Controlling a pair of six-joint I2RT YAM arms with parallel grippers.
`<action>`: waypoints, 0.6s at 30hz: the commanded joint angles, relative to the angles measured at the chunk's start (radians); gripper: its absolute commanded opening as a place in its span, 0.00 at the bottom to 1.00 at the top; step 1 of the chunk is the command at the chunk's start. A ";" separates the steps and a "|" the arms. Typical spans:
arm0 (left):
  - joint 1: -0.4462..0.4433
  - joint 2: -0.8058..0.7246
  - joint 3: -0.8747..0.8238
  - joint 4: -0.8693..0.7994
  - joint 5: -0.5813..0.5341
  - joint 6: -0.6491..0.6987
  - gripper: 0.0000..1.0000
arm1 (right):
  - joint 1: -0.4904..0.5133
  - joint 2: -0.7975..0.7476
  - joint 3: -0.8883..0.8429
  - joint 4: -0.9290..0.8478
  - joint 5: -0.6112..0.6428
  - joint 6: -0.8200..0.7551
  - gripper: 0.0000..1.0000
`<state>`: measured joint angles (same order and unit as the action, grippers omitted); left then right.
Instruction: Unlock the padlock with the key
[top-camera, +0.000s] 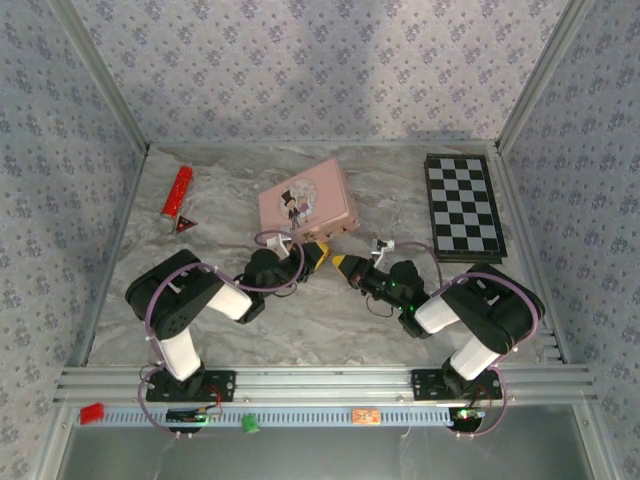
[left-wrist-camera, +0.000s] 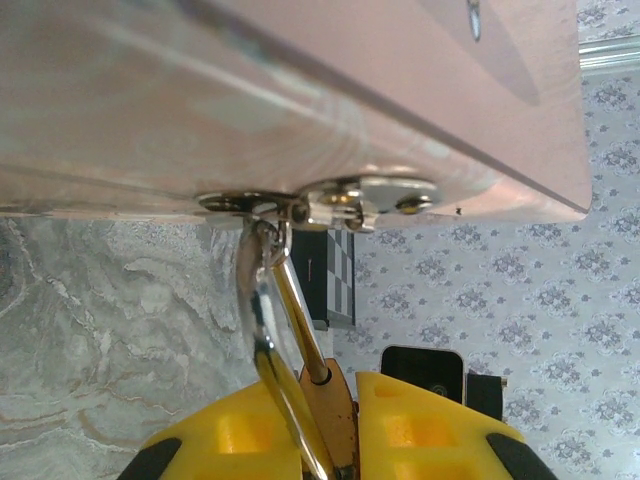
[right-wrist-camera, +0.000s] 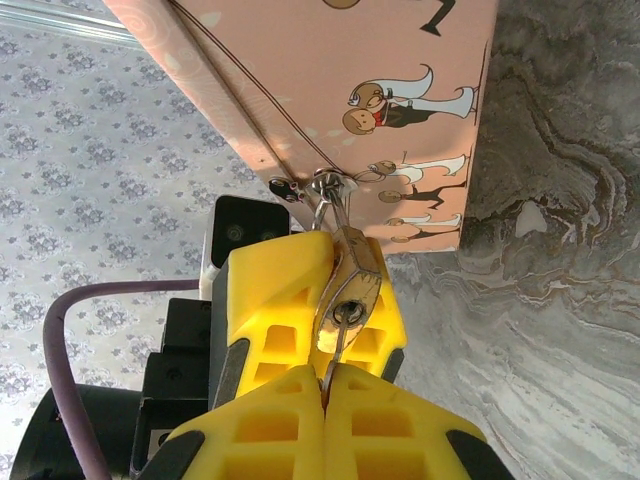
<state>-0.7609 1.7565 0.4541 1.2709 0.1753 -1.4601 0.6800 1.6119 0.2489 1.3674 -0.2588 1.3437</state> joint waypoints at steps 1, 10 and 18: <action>-0.011 0.031 -0.010 0.019 0.081 -0.111 0.06 | -0.003 0.014 0.019 0.029 0.017 0.009 0.00; -0.021 0.038 -0.005 0.041 0.082 -0.118 0.07 | -0.016 0.038 0.029 0.028 0.012 0.027 0.00; -0.026 0.037 -0.001 0.048 0.084 -0.122 0.07 | -0.040 0.055 0.026 0.027 0.002 0.056 0.00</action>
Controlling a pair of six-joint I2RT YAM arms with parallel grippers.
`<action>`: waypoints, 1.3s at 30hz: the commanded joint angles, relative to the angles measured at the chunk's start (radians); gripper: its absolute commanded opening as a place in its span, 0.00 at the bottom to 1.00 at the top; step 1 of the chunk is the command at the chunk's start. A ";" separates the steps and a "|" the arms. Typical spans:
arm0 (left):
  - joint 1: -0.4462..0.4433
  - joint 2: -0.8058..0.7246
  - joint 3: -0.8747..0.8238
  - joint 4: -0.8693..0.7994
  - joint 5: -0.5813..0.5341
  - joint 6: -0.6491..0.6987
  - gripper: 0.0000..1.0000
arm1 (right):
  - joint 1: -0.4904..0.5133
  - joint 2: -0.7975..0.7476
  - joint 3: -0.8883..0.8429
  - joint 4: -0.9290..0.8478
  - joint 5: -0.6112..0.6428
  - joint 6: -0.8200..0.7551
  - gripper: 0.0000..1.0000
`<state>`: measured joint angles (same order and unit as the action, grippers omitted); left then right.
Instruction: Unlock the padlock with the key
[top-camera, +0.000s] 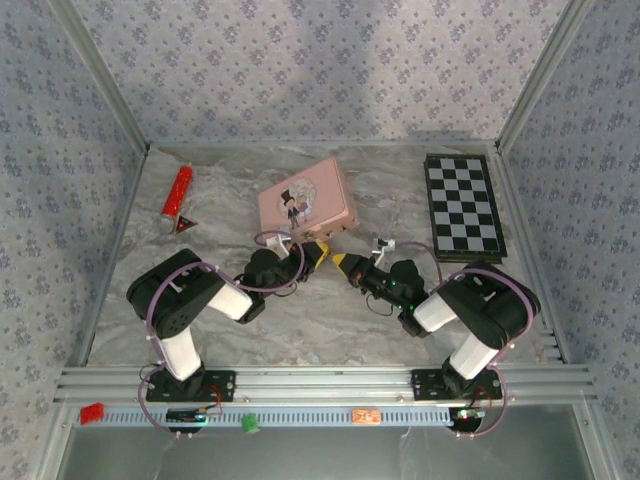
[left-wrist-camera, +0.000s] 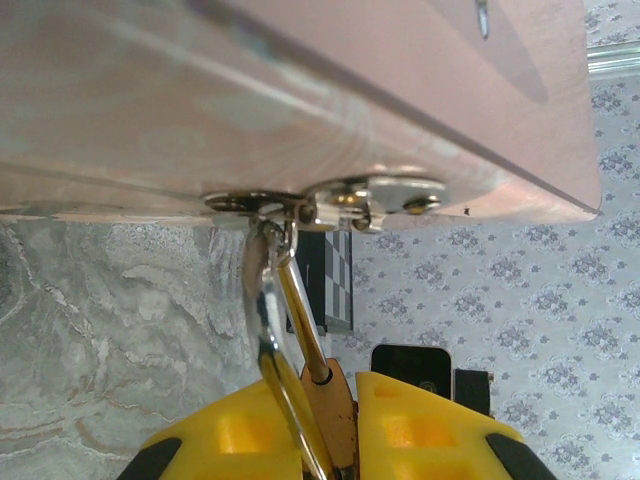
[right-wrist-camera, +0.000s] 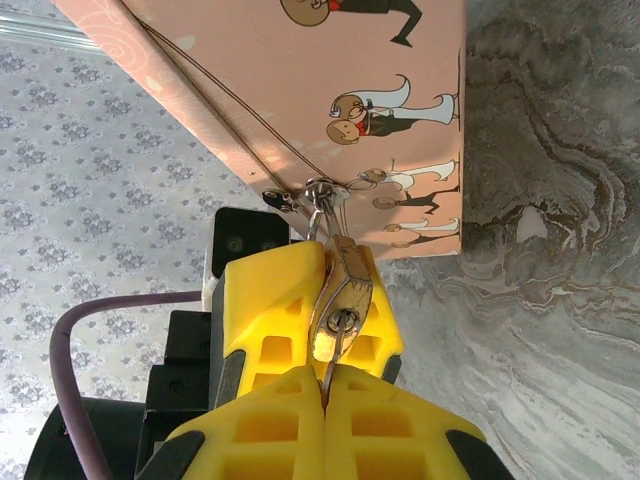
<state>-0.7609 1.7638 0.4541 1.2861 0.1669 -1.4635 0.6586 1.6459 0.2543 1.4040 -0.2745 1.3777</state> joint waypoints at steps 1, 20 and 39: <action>-0.025 0.029 -0.002 0.034 0.091 -0.120 0.07 | -0.022 0.023 0.023 -0.008 0.015 0.027 0.00; -0.026 -0.042 0.046 0.019 0.057 -0.127 0.07 | -0.019 0.049 0.053 -0.007 -0.011 0.076 0.00; -0.023 -0.069 0.054 0.021 0.049 -0.116 0.06 | -0.020 0.099 0.044 -0.008 -0.016 0.109 0.00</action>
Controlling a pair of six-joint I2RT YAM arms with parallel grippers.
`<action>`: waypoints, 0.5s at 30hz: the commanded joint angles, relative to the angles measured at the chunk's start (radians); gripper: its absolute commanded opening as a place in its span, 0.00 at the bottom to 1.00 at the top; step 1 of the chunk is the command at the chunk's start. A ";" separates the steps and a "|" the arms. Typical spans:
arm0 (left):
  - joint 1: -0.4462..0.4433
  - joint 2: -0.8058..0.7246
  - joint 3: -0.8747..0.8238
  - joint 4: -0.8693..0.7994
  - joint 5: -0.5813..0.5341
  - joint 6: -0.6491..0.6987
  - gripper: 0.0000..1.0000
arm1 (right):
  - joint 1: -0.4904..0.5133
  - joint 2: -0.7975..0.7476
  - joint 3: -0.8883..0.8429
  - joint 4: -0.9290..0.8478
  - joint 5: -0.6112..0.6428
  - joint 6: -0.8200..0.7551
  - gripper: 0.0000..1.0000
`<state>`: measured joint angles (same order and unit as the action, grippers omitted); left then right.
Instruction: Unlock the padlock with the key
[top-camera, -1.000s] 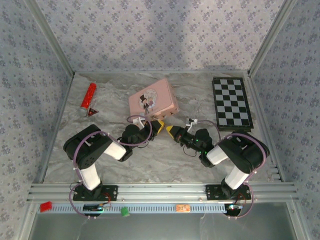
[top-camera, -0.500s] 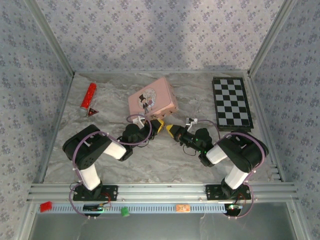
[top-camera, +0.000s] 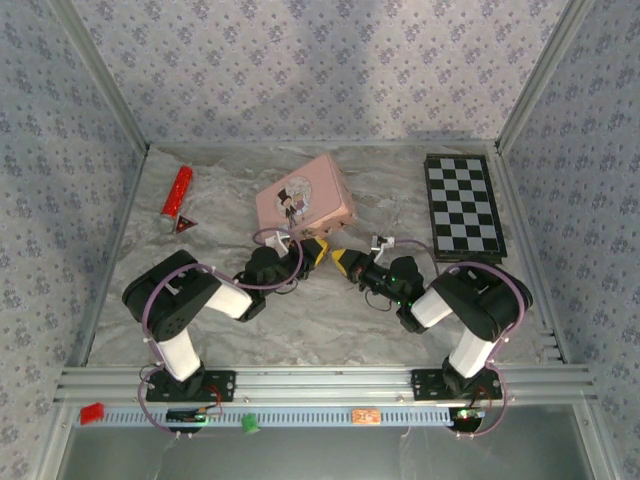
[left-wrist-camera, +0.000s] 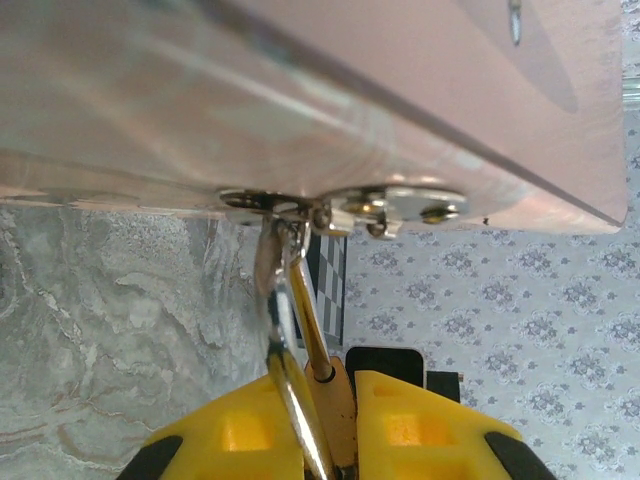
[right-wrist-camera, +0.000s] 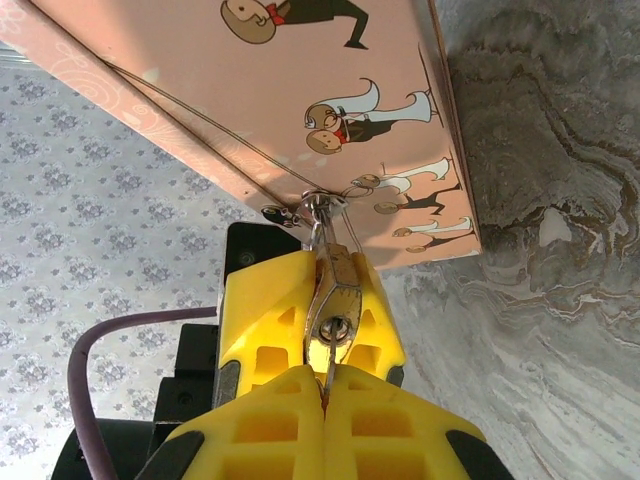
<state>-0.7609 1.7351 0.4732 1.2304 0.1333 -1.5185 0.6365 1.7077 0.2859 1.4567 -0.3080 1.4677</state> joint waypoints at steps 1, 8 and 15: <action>-0.023 -0.039 0.035 0.077 0.083 -0.062 0.06 | 0.004 0.044 0.012 -0.061 0.020 0.028 0.00; -0.024 -0.033 0.041 0.077 0.089 -0.060 0.06 | 0.003 0.058 0.009 -0.062 0.027 0.036 0.00; -0.028 -0.018 0.045 0.083 0.094 -0.064 0.06 | -0.001 0.083 0.020 -0.062 0.020 0.042 0.00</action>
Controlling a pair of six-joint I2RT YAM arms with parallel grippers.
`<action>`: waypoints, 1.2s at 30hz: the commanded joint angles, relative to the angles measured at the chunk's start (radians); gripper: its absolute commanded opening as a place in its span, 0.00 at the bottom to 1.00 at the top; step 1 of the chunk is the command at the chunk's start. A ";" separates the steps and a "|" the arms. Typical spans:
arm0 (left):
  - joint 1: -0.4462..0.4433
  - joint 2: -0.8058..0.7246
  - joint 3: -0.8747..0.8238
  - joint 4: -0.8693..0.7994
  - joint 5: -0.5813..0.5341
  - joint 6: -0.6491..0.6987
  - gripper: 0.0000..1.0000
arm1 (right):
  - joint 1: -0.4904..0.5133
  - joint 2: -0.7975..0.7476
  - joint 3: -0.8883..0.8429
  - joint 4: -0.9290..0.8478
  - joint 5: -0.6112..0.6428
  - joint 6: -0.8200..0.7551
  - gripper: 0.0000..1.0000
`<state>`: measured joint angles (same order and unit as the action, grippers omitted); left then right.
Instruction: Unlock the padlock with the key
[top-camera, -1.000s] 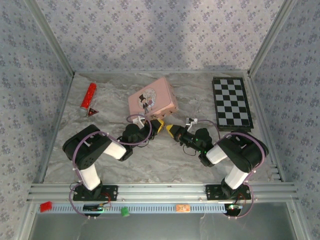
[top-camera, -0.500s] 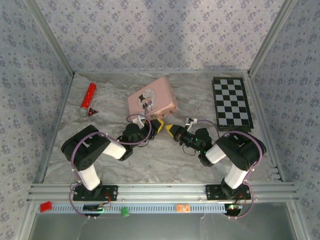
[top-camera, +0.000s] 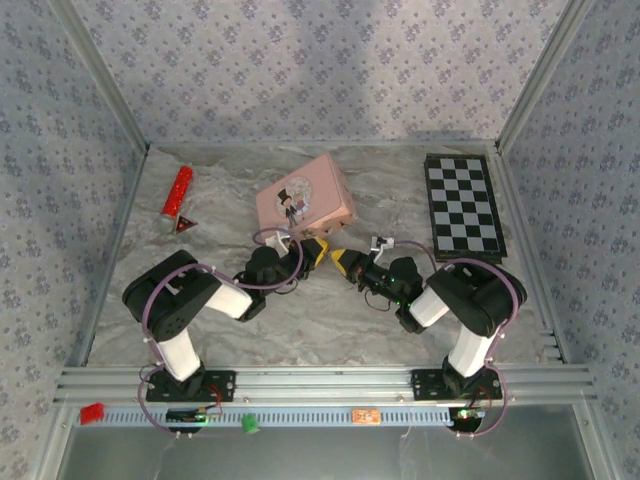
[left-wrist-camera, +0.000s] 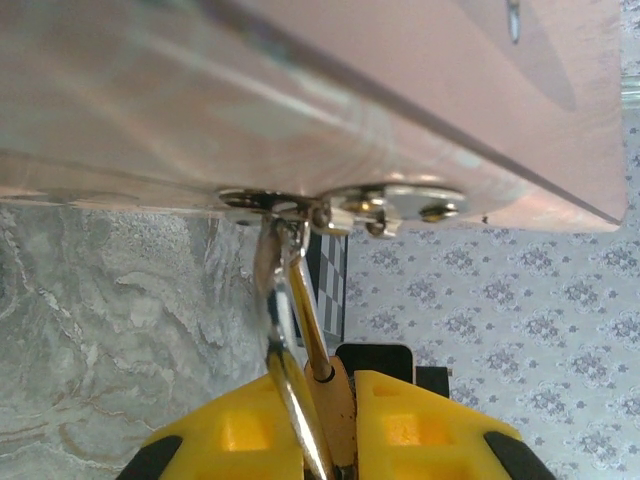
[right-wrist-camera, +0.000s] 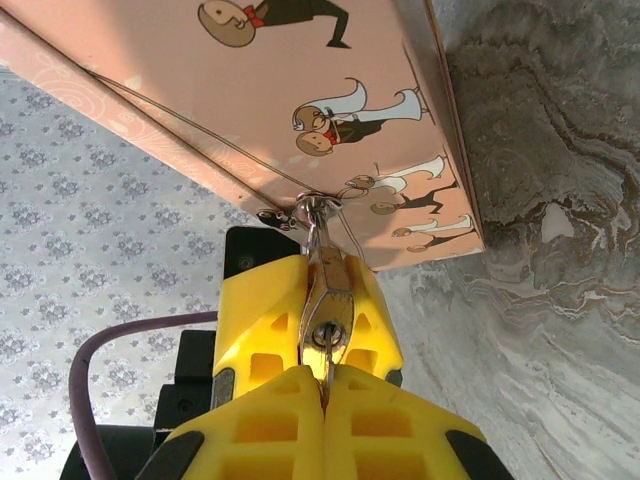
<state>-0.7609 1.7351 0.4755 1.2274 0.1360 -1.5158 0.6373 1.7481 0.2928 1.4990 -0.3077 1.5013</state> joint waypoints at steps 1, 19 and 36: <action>-0.029 -0.018 0.043 0.087 0.093 -0.067 0.06 | -0.002 0.042 0.015 -0.104 0.019 0.006 0.00; -0.029 -0.014 0.040 0.064 0.086 -0.059 0.05 | -0.015 0.021 -0.008 -0.104 0.014 -0.019 0.00; -0.064 -0.014 0.098 -0.017 0.134 -0.052 0.04 | -0.031 0.033 0.074 -0.105 -0.037 -0.033 0.00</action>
<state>-0.7704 1.7351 0.5289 1.1389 0.1303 -1.5242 0.6083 1.7561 0.3302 1.4624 -0.3313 1.4952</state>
